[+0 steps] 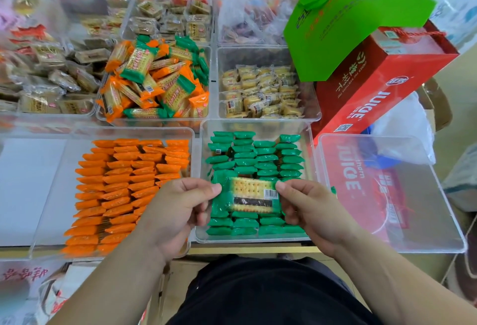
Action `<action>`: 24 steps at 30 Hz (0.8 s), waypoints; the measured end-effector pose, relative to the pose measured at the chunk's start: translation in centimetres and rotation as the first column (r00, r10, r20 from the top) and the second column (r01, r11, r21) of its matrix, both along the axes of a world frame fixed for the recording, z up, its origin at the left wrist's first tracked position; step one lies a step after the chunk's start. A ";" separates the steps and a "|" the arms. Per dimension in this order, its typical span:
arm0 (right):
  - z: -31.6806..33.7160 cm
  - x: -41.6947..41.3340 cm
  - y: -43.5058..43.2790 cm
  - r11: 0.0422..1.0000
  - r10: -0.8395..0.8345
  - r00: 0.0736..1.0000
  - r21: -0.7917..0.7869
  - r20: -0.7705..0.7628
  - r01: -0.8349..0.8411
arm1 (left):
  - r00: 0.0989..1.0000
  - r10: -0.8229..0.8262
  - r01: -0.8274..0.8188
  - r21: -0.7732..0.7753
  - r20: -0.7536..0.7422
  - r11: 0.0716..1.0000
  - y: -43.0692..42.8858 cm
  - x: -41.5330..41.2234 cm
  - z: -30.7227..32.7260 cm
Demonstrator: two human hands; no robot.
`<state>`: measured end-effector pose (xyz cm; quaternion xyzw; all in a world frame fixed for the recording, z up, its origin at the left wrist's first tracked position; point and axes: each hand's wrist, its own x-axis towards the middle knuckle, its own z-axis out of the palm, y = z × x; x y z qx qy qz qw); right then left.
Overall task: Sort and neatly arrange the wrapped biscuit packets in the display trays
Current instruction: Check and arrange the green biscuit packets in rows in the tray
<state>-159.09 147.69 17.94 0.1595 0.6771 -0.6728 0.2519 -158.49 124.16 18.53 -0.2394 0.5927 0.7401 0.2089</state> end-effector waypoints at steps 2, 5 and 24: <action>-0.1 -0.1 -0.1 0.994 -0.030 0.997 -0.100 0.072 0.037 | 0.998 0.035 -0.040 0.095 0.051 0.995 0.1 0.0 -0.3; -0.1 -0.2 -0.1 0.953 -0.091 0.988 -0.278 0.123 0.122 | 0.998 0.035 -0.040 0.119 0.043 0.992 0.2 0.1 -0.8; -0.8 -1.0 0.6 0.967 0.060 0.996 -0.244 -0.059 -0.073 | 0.985 0.081 -0.123 0.292 0.151 0.949 1.2 0.6 -5.7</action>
